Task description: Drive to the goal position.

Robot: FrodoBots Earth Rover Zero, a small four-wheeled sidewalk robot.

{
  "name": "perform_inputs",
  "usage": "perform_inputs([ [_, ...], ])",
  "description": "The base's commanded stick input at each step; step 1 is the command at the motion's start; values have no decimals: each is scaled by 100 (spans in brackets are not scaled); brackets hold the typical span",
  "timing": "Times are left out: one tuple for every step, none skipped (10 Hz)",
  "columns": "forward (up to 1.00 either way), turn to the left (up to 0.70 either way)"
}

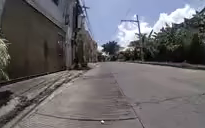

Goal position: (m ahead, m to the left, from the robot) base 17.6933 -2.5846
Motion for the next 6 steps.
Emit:
perform_inputs([
  [100, -32],
  [100, -13],
  [100, -1],
  [100, -1],
  [100, -2],
  [100, -3],
])
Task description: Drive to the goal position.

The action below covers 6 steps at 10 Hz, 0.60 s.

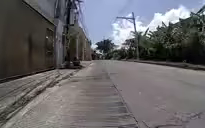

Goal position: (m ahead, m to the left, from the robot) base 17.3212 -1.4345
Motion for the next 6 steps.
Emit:
perform_inputs([
  [100, -7],
  [100, -23],
  [100, -36],
  [100, -26],
  [100, -3],
  [100, 1],
])
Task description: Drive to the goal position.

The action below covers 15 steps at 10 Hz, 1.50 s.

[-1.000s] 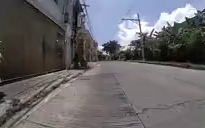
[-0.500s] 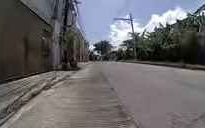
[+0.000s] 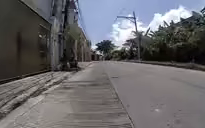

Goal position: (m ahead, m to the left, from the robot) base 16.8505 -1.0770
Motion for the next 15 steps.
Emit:
perform_inputs([
  [100, -1],
  [100, -1],
  [100, -1],
  [100, -1],
  [100, -1],
  [100, -1],
  [100, -1],
  [100, -1],
  [100, -1],
  [100, -2],
  [100, -4],
  [100, -2],
  [100, -1],
  [100, -1],
  [100, -1],
])
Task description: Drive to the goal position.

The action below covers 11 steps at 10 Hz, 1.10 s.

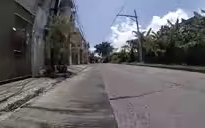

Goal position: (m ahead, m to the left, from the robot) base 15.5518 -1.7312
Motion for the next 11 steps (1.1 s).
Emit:
perform_inputs([
  [100, -1],
  [100, -1],
  [100, -1],
  [100, -1],
  [100, -1],
  [100, -1],
  [100, -1],
  [100, -1],
  [100, -1],
  [100, -1],
  [100, -1],
])
